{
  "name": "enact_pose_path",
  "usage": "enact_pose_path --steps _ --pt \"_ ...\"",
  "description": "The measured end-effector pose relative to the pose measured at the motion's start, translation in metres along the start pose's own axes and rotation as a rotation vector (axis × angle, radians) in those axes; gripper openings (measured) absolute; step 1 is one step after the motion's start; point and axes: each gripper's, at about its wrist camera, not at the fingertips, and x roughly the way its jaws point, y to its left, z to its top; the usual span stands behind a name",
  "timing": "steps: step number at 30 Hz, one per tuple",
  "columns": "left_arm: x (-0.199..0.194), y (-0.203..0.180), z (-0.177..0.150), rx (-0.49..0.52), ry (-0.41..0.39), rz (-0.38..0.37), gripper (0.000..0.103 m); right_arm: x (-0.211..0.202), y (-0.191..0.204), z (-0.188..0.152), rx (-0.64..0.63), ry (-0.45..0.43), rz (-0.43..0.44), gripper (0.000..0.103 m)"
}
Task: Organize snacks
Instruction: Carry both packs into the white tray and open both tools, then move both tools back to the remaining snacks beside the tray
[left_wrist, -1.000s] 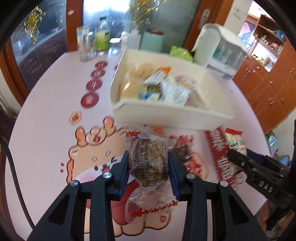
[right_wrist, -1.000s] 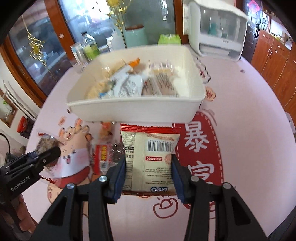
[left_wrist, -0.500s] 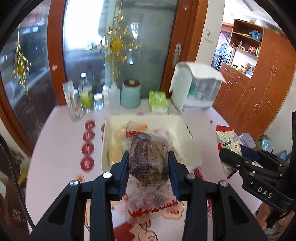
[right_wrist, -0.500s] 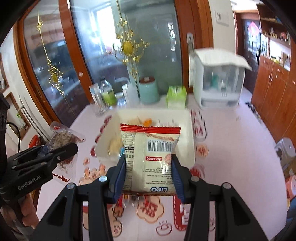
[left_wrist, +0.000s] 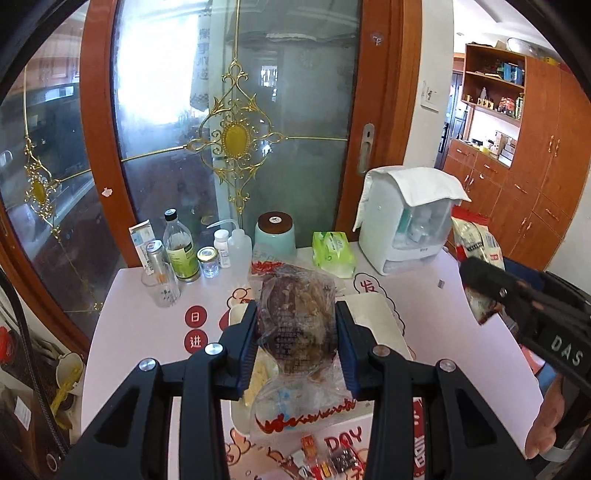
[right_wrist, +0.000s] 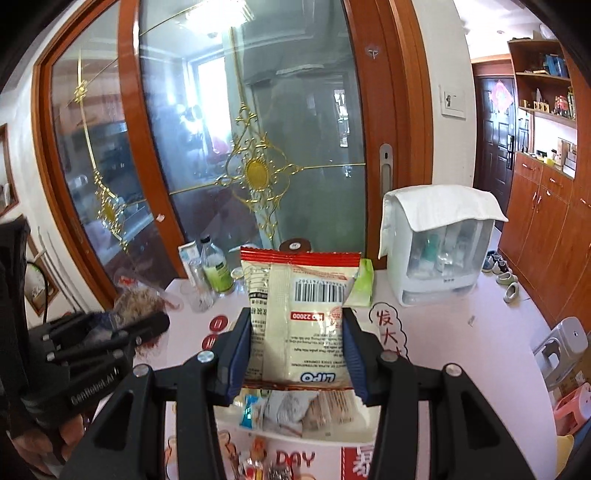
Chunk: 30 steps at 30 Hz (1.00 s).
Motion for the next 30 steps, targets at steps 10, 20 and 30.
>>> enact_pose_path --steps 10,20,30 --pt "0.081 0.008 -0.006 -0.015 0.083 0.011 0.040 0.090 -0.008 -0.006 0.013 0.130 -0.075 0.047" --pt "0.117 0.014 -0.030 -0.027 0.135 0.007 0.100 0.140 -0.022 -0.044 0.026 0.299 -0.106 0.053" --pt "0.099 0.007 -0.038 0.027 0.067 0.040 0.100 0.132 -0.024 -0.053 0.050 0.313 -0.078 0.053"
